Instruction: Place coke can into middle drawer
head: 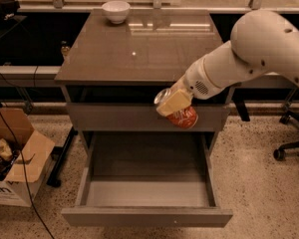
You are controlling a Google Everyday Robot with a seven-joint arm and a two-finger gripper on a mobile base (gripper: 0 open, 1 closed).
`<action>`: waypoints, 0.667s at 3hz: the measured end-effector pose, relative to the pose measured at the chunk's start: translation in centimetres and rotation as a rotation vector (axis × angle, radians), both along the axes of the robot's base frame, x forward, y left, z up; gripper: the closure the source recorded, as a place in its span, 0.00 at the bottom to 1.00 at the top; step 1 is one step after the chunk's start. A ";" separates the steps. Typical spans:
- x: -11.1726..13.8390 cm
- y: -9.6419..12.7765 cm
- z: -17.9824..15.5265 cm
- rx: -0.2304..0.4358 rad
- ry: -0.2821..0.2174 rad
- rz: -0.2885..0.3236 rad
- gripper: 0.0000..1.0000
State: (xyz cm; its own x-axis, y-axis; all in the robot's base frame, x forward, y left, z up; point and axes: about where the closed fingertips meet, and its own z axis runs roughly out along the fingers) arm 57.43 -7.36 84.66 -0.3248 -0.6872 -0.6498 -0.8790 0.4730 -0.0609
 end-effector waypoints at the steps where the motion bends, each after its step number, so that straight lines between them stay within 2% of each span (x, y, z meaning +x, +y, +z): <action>1: -1.0 2.9 -5.0 0.085 0.048 -0.007 1.00; 2: -0.1 4.6 -8.3 0.148 0.050 -0.030 1.00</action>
Offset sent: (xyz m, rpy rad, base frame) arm 0.0106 0.0627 -0.1218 0.2261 0.0510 -0.0642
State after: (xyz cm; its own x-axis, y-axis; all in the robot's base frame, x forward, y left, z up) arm 57.31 -2.76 76.39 -0.3784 -0.5747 -0.7257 -0.8645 0.4997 0.0550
